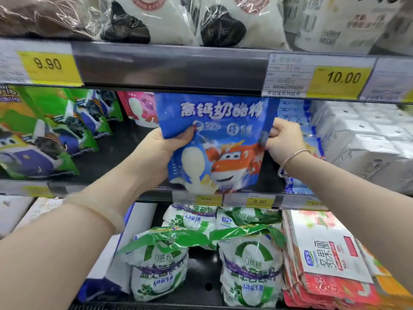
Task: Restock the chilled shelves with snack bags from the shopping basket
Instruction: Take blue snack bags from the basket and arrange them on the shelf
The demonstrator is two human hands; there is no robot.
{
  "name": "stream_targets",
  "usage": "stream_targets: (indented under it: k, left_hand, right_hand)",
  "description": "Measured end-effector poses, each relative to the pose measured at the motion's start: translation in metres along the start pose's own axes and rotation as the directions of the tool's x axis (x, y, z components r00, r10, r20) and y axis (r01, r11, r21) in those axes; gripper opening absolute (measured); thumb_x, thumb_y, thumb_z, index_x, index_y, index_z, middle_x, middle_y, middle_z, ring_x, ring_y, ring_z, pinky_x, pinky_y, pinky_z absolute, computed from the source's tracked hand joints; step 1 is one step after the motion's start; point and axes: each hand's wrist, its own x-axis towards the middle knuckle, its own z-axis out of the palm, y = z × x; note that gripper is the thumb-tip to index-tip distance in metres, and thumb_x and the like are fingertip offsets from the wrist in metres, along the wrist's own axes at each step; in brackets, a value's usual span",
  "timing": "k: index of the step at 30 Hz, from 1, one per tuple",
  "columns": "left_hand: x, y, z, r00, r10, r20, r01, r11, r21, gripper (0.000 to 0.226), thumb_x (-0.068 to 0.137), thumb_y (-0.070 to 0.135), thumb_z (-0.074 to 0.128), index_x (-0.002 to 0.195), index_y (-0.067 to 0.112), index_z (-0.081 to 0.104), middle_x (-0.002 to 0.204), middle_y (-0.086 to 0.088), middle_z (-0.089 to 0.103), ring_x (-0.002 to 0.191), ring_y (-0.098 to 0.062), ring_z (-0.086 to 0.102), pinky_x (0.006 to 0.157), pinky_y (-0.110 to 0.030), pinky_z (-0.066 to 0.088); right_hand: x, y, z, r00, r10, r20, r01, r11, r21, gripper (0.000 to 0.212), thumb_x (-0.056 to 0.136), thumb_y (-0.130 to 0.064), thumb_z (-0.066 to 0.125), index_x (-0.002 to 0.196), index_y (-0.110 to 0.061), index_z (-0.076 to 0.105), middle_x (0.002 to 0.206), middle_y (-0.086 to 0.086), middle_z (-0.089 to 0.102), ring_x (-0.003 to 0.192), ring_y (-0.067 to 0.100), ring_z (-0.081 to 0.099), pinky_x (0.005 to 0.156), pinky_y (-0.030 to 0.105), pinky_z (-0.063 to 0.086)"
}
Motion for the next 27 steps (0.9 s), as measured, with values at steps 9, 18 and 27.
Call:
stream_targets:
  k: [9,18,27]
  left_hand:
    - [0.019,-0.022,0.007,0.981,0.058,-0.183,-0.032,0.990,0.139,0.011,0.083,0.014,0.061,0.088,0.020,0.068,0.078,0.010,0.076,0.074,-0.008,0.071,0.069,-0.025,0.059]
    - [-0.004,-0.038,-0.005,0.993,0.078,-0.088,-0.004,0.768,0.640,0.078,0.054,-0.001,0.086,0.116,0.024,0.046,0.118,0.005,0.059,0.097,0.003,0.061,0.067,-0.006,0.051]
    - [0.009,-0.041,-0.003,0.990,0.027,-0.135,0.083,0.666,0.741,0.097,0.045,0.027,0.090,0.128,0.025,0.040,0.124,0.008,0.060,0.116,-0.017,0.057,0.101,-0.045,0.045]
  right_hand:
    - [-0.056,0.001,-0.014,0.990,0.044,0.131,-0.058,0.993,0.100,0.031,0.067,-0.051,0.072,0.080,-0.024,0.063,0.081,-0.004,0.071,0.076,0.007,0.068,0.074,0.026,0.057]
    - [-0.055,0.006,-0.007,0.989,-0.083,0.124,0.123,0.922,-0.366,0.040,0.061,-0.010,0.083,0.097,-0.010,0.065,0.083,0.002,0.065,0.059,0.000,0.059,0.058,0.003,0.044]
    - [-0.051,0.007,-0.004,0.990,-0.137,-0.014,0.116,0.886,-0.449,0.036,0.070,-0.007,0.076,0.104,-0.010,0.067,0.083,-0.008,0.059,0.077,0.012,0.052,0.053,-0.008,0.030]
